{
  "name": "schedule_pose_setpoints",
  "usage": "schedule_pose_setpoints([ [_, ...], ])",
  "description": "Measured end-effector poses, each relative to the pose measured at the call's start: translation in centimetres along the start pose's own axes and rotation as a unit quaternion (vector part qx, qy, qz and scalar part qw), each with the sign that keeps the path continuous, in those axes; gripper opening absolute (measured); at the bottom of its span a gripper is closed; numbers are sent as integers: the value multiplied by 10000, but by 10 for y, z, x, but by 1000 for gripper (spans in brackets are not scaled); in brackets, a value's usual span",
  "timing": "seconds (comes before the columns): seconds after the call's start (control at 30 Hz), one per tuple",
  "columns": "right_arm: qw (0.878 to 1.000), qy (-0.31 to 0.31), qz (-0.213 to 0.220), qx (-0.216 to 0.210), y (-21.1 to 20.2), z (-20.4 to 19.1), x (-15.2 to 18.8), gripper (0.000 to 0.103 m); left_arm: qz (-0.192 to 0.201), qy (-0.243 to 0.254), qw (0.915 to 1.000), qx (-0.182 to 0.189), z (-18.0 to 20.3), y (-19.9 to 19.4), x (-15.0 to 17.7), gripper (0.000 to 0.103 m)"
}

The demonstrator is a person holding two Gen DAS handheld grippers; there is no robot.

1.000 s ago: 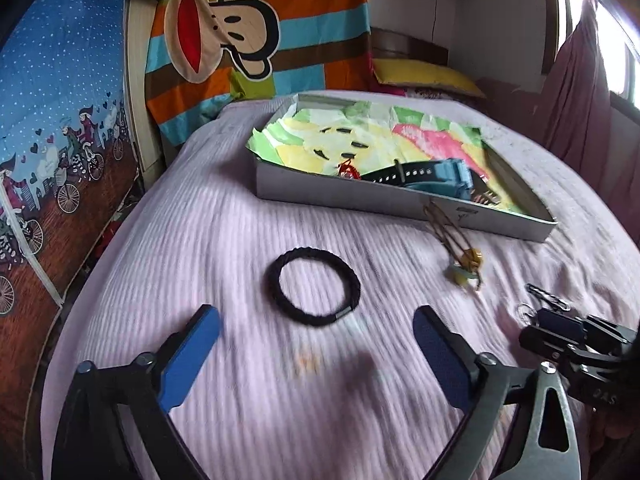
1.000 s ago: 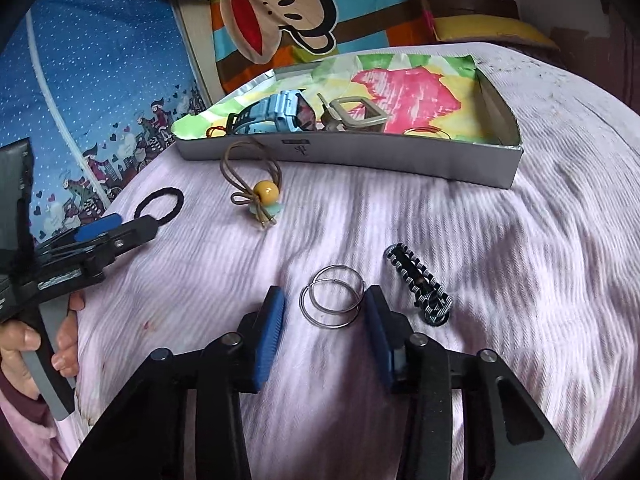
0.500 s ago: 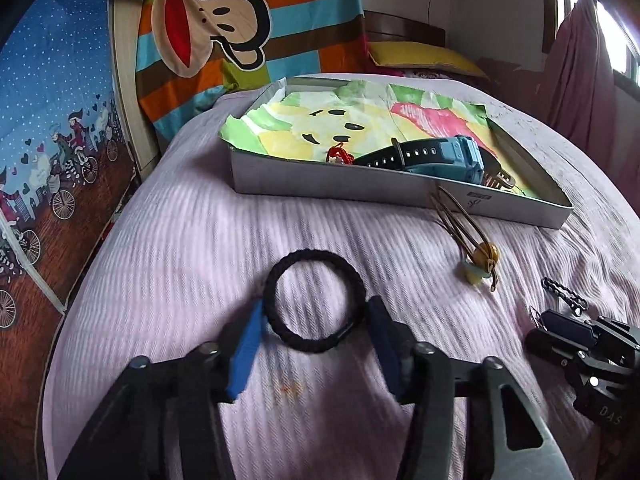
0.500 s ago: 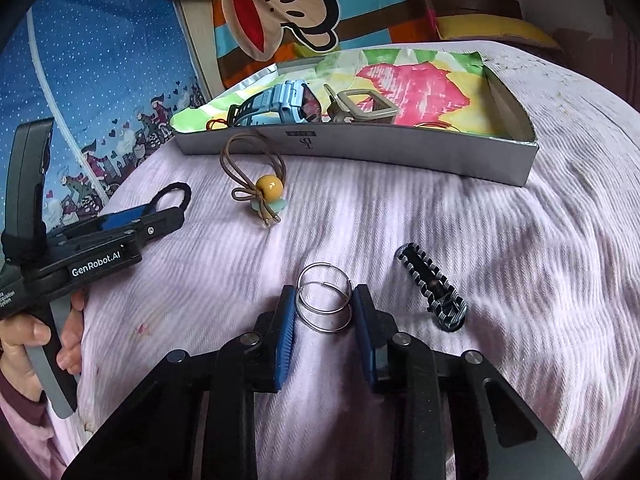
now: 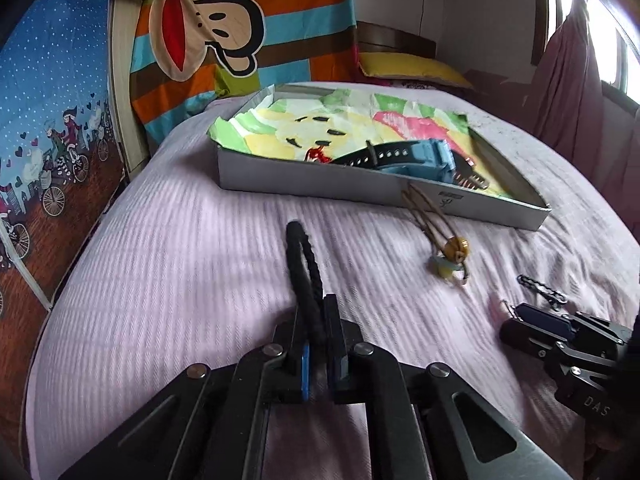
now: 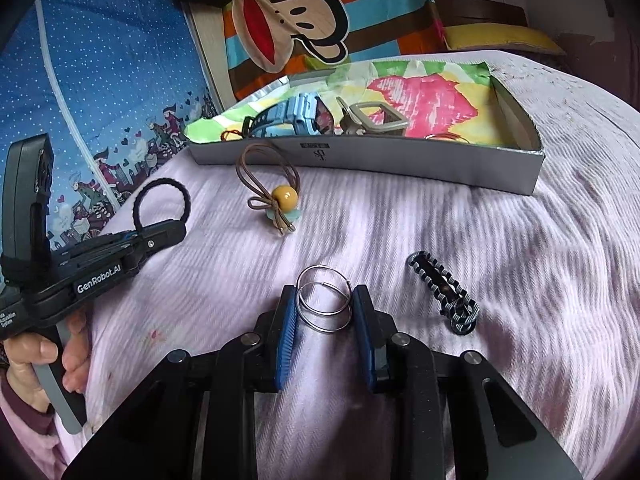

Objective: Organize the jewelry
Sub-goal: 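Carry the hair tie and double rings over the tray and open both tools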

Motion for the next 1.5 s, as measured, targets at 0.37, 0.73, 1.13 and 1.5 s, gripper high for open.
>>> schedule_pose_setpoints([
  [0.37, 9985, -96, 539, -14, -25, -2, -14, 25, 517, 208, 9975, 427, 24, -33, -3, 6],
  [0.73, 9881, -137, 1464, 448, -49, 23, -56, 25, 843, 302, 9951, 417, 41, -35, -51, 6],
  [1.13, 9837, -81, 1600, 811, -29, 51, -95, 25, 631, 252, 9973, 285, 53, 11, -116, 6],
  [1.5, 9891, -188, 1249, 754, -11, 48, -90, 25, -119, 144, 9996, 209, 56, 57, -125, 6],
])
Point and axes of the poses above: each gripper's, at about its wrist camera, not at the fingertips, and y roughly the way its jaws point, z to its right, x to its underside, the point moved 5 cm from there along y, roughly the way its jaws point, and after that the axes turned 4 degrees about x, right-handed, at the moved point
